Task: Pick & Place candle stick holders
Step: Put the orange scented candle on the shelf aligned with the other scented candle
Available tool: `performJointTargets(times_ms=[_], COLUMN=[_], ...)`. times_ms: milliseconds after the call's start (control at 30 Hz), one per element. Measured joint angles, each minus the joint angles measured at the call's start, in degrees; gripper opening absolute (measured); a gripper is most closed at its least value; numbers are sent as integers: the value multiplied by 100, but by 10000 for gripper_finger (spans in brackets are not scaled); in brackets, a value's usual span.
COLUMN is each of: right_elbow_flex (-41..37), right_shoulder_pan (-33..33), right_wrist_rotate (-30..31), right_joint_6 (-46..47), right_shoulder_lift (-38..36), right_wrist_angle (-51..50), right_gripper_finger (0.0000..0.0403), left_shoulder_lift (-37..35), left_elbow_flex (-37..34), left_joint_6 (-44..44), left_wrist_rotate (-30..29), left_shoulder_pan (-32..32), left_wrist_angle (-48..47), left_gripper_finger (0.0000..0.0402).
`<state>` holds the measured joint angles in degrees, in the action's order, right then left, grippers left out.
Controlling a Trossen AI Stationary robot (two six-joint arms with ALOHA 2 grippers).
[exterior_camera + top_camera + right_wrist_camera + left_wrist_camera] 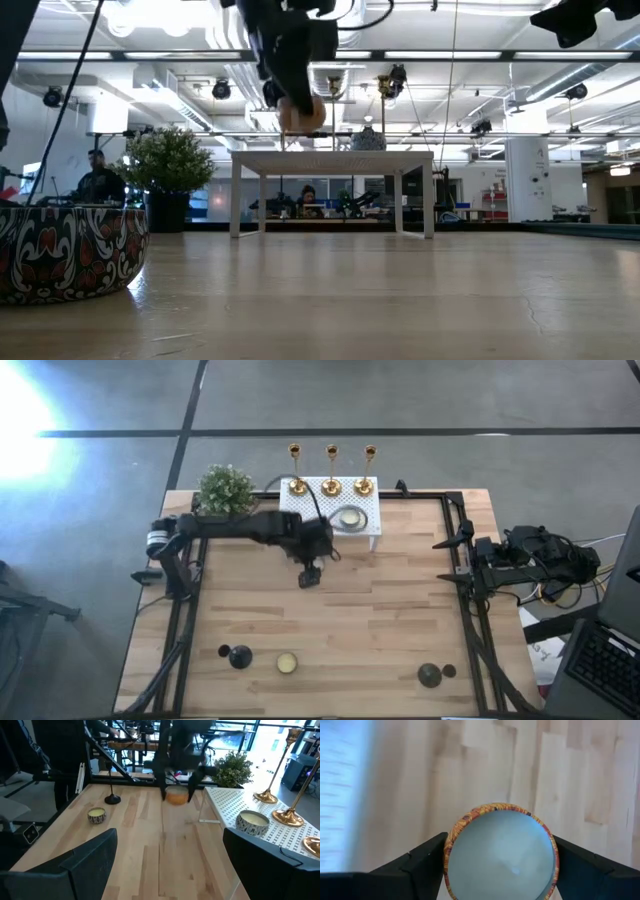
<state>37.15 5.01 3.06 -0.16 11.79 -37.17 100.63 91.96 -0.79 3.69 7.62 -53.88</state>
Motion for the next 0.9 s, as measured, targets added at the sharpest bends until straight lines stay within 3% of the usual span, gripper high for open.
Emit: performJointTargets(times_ms=[233, 533, 900], right_elbow_flex=[0, 0, 0], right_shoulder_pan=[-1, -1, -1], right_wrist_rotate=[-1, 6, 8], right_joint_6=[-1, -267, -298], right_shoulder_lift=[0, 0, 0], right_wrist_angle=[-2, 0, 9], right_gripper_finger=[359, 359, 359], left_shoulder_lift=[-1, 159, 496], left_elbow_flex=[715, 744, 841], left_joint_6=[391, 867, 1124], left_wrist_rotate=[-5, -16, -16], left_shoulder_pan=[706, 1486, 1773], left_wrist_angle=[-269, -16, 301], left_gripper_finger=[303, 303, 303])
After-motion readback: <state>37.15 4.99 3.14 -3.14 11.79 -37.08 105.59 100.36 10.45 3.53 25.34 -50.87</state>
